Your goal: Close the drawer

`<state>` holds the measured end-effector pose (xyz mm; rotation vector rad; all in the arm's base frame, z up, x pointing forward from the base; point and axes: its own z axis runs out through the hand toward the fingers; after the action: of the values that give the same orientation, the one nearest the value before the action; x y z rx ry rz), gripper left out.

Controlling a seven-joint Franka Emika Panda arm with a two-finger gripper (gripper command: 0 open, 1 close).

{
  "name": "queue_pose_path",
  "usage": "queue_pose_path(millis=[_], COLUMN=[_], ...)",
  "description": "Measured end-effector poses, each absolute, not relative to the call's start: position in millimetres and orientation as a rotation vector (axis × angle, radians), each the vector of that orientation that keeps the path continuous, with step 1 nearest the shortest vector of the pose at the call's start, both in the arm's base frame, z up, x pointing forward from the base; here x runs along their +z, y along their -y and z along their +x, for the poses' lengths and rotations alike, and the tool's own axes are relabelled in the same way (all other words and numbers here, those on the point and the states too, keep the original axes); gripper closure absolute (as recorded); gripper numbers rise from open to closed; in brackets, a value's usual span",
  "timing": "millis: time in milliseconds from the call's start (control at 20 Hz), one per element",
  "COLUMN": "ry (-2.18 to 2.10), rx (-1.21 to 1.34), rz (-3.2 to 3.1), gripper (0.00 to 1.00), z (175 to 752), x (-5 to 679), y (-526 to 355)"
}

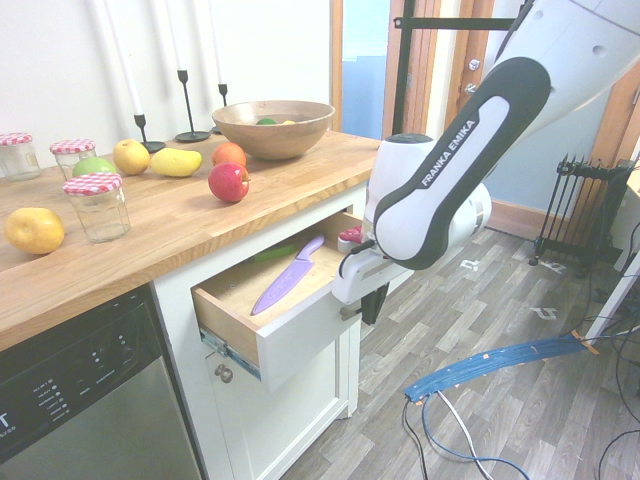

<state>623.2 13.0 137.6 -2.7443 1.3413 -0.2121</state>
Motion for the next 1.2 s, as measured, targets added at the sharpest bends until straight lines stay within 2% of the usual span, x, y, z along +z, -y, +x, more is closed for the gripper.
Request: queue_pose_path(millis=[600, 1200], ry=[-1.374, -1.374], rx=[-0.277, -0.373], rz=[-2.71, -2.649], gripper=[1.0, 1.0], z=[698, 729], x=[129, 158], y=[-10, -18])
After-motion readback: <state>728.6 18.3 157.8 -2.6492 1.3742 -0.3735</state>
